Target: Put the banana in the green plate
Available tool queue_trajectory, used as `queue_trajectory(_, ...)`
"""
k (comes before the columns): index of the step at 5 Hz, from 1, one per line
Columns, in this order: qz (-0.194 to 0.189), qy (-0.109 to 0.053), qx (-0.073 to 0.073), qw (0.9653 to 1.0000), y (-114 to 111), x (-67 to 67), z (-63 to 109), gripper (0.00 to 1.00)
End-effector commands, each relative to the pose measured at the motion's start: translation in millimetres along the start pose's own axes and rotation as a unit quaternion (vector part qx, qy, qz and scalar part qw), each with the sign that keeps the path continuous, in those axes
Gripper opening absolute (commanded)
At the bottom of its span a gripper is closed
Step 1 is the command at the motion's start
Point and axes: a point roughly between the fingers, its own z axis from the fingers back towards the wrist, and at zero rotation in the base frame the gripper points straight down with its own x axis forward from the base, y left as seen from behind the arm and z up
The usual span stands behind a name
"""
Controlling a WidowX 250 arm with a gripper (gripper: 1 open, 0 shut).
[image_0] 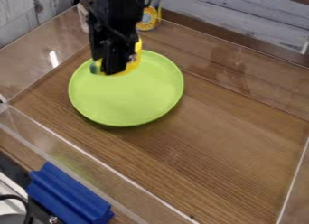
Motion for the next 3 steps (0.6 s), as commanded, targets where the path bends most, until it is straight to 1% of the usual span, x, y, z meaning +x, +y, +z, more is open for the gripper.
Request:
queue_trajectory(1, 0.006, -0.012, 0.012, 0.9998, 10, 2.3, -2.2, 0.00)
queue_trajectory(3, 0.012, -0.011, 0.008, 0.9998, 19, 4.9, -17.2, 0.00)
